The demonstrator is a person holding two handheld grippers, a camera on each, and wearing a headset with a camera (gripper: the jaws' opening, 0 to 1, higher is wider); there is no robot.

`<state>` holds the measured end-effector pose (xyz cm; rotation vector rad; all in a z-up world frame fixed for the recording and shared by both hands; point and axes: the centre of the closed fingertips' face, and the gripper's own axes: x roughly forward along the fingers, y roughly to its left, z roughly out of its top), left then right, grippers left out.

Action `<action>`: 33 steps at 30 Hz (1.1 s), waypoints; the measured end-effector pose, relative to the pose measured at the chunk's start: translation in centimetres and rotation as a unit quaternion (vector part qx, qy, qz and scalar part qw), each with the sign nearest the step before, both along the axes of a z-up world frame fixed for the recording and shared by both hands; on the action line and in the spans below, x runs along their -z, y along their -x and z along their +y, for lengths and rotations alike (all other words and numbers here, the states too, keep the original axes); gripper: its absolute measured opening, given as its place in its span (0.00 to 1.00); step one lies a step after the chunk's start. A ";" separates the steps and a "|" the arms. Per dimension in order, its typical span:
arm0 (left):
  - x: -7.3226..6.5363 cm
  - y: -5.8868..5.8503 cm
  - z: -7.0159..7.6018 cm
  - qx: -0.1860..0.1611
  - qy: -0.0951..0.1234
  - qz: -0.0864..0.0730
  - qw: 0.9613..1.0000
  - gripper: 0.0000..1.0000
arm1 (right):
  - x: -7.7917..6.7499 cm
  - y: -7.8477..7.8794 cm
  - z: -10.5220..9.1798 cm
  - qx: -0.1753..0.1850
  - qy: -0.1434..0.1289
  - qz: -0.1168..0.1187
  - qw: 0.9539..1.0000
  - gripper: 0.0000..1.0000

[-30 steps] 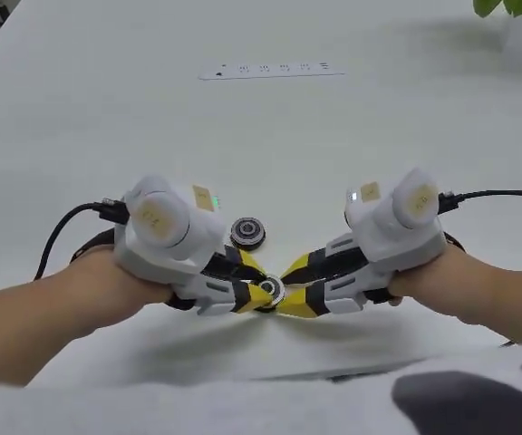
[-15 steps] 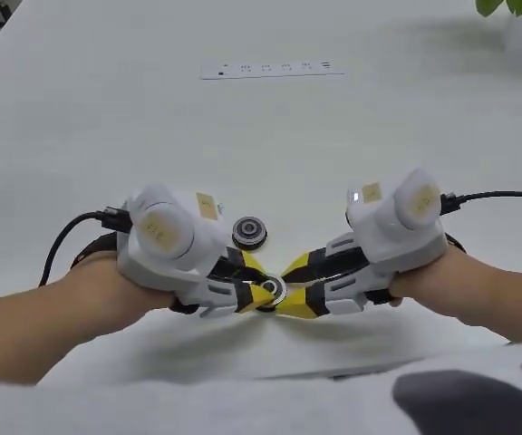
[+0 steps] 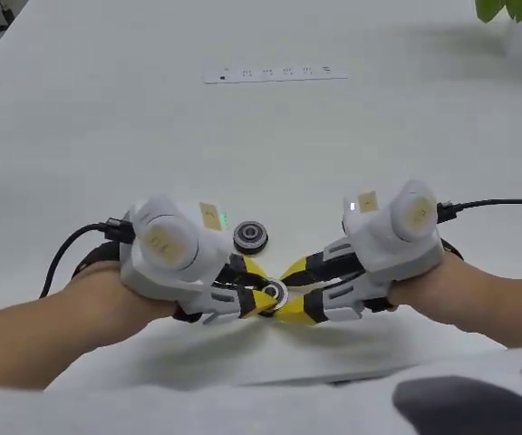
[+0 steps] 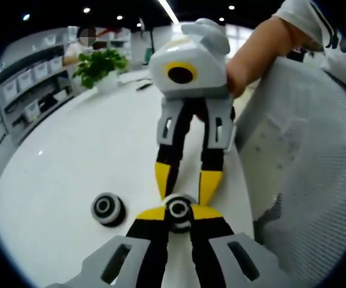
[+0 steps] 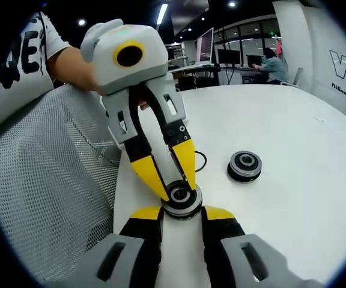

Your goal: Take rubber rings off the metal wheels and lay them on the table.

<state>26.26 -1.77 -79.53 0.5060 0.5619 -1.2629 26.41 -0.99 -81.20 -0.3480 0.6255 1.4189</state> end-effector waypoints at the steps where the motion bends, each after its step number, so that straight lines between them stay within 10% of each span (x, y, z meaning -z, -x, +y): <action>1: 0.0 0.1 0.0 0.000 -0.001 -0.002 1.000 0.14 | 0.0 0.0 0.0 0.000 0.001 0.000 1.000 0.21; 33: 0.1 -0.4 0.2 -0.005 0.004 -0.008 1.000 0.13 | -0.2 0.2 -0.3 -0.013 0.005 -0.017 1.000 0.17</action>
